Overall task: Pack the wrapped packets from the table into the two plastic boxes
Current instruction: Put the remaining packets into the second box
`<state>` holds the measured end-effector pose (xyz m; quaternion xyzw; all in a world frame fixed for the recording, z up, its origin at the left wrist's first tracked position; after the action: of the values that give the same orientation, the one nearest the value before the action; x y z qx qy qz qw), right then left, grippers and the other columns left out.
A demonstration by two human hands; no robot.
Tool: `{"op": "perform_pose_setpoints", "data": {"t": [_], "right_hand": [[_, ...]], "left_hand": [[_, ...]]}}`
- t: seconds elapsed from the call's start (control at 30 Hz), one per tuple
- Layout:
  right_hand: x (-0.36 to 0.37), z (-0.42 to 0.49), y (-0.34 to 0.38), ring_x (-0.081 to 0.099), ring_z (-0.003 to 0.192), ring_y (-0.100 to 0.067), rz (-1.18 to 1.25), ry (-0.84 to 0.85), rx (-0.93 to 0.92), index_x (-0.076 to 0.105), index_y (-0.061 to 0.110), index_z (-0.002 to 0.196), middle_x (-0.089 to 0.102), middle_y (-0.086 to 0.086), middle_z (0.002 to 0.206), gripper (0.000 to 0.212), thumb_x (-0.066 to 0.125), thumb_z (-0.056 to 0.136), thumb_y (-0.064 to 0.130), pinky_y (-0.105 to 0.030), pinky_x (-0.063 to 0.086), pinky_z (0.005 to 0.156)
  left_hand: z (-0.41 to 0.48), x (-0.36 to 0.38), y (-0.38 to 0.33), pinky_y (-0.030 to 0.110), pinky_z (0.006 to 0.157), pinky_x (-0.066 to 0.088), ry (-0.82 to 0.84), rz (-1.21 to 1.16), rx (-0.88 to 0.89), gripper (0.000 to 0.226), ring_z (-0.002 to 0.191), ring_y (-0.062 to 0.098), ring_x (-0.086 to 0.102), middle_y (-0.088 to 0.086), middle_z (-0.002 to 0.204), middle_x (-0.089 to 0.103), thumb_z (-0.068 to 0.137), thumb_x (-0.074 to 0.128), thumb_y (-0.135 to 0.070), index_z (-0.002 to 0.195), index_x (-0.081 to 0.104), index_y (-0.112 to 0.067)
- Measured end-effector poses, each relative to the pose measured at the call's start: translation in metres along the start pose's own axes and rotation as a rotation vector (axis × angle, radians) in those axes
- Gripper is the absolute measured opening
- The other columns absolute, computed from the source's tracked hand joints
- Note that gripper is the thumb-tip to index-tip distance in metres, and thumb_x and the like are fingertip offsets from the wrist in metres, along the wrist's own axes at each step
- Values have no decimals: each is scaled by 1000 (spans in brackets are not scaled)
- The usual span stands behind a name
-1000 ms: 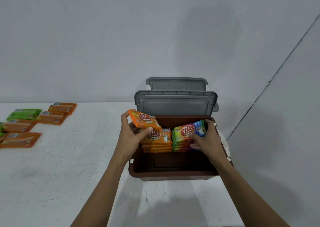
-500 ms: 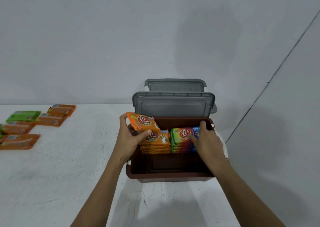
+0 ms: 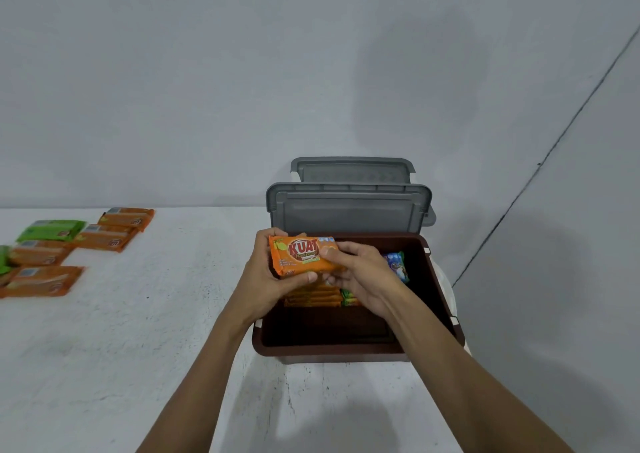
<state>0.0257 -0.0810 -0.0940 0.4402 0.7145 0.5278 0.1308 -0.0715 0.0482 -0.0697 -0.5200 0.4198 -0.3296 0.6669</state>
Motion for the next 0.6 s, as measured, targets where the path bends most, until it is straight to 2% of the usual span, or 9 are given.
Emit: {"op": "perform_pose_setpoints", "data": {"t": [0.1,0.13,0.2,0.27,0.37,0.5,0.6], "right_hand": [[-5,0,-3,69,75,-21,124,-12,8,55,5,121,69,-19,107,44,76,83,13,-26,54,62],[-8,-1,-2,69,77,-22,127,-37,-2,55,7,118,69,-19,107,41,76,83,11,-27,54,61],[-16,-4,1,70,83,-24,51,-113,-38,53,10,113,69,-19,109,37,75,84,10,-27,56,63],[-22,-4,5,72,88,-23,-75,-187,-75,52,14,109,69,-16,108,34,75,84,11,-26,56,64],[-21,1,4,72,89,-19,-235,-224,-114,51,18,104,69,-10,105,31,75,85,14,-28,60,69],[-7,8,2,72,85,-14,-391,-214,-155,49,21,103,69,-6,104,32,76,84,20,-29,61,73],[-1,11,4,72,77,-13,-649,-286,-197,49,19,110,68,-4,102,41,78,82,27,-25,60,63]], "left_hand": [[1,-7,3,10,80,47,-42,155,19,74,110,-2,54,-26,131,45,64,81,-49,126,41,-41],[1,-11,4,12,85,43,-80,229,24,74,111,-2,49,-24,133,42,64,78,-53,127,39,-44],[2,-22,8,28,97,41,-143,323,-1,76,123,4,38,-15,144,37,66,73,-56,132,38,-44],[2,-33,15,41,102,39,-189,346,-51,73,130,13,37,-9,150,36,72,70,-58,136,40,-40],[3,-44,28,34,98,41,-212,400,-51,52,129,18,45,-4,145,46,84,62,-49,133,47,-36],[3,-43,41,30,93,47,-167,332,-94,42,115,9,52,-6,135,55,91,59,-39,132,50,-33],[1,-40,42,13,77,43,-168,300,-104,40,110,6,52,-4,131,59,94,56,-38,133,50,-32]]}}
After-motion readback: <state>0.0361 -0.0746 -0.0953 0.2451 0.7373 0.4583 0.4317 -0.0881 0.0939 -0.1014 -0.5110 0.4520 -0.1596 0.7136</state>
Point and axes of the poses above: each hand's wrist, its own z-axis towards the middle knuckle, its own x-axis out of the palm, y = z × x, the point moved 7 cm from there along z, towards the middle knuckle
